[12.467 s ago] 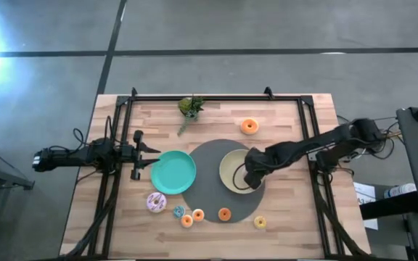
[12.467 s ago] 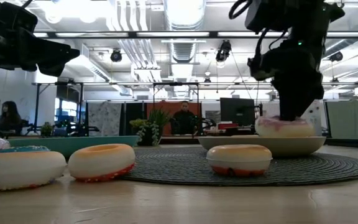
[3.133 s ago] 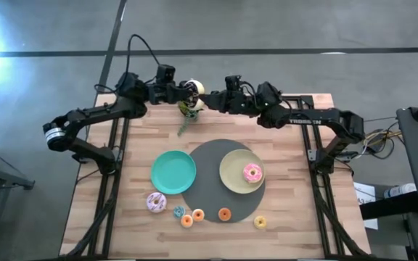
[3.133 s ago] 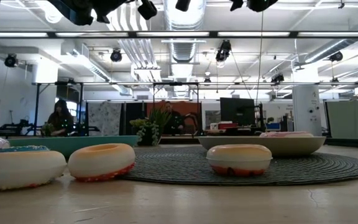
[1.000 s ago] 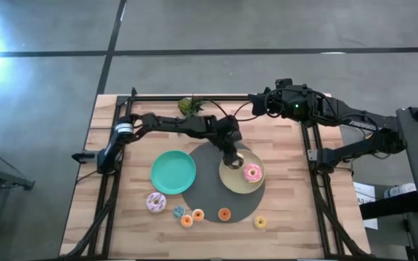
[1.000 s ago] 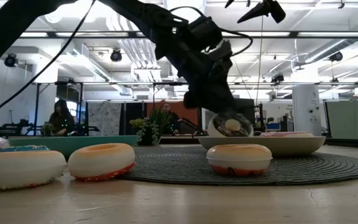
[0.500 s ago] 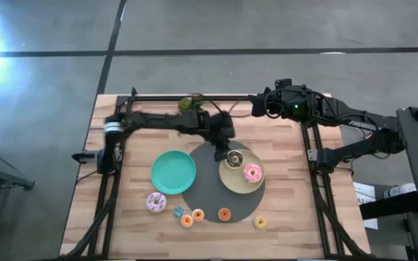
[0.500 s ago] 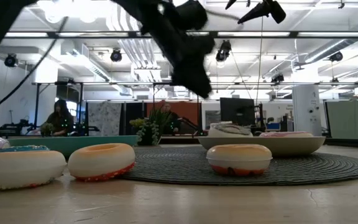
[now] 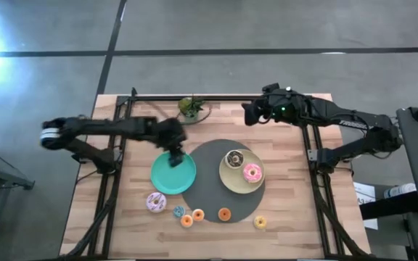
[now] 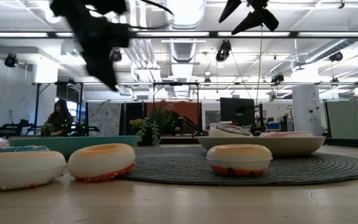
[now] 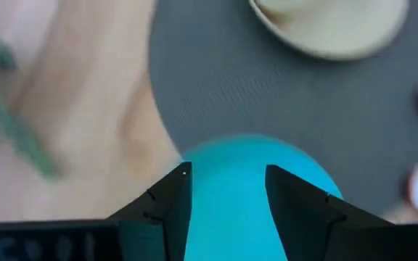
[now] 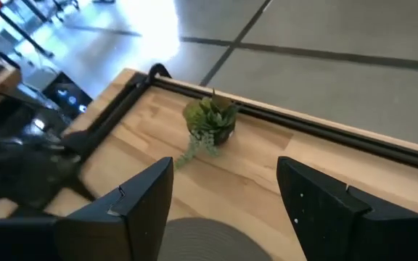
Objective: Pick & Place donuts
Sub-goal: Put the pink doughnut on the light brown plate
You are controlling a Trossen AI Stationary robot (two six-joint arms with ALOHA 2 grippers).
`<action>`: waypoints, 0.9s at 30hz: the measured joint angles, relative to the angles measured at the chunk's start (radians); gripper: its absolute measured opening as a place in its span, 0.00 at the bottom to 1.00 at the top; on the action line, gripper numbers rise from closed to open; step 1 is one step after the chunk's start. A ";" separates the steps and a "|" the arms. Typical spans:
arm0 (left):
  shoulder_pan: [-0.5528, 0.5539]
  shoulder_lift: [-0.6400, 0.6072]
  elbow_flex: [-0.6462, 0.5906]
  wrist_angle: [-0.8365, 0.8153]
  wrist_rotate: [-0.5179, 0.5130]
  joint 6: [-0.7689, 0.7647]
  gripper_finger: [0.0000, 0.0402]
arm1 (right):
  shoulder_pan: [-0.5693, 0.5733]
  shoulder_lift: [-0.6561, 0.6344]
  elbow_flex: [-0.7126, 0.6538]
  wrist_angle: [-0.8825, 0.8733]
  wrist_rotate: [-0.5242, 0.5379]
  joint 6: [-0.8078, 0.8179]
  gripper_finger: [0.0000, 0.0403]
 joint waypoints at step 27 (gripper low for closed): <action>-0.842 -0.120 -0.372 0.020 -0.215 -0.938 0.37 | -0.068 0.103 0.010 0.096 -0.065 -0.159 0.59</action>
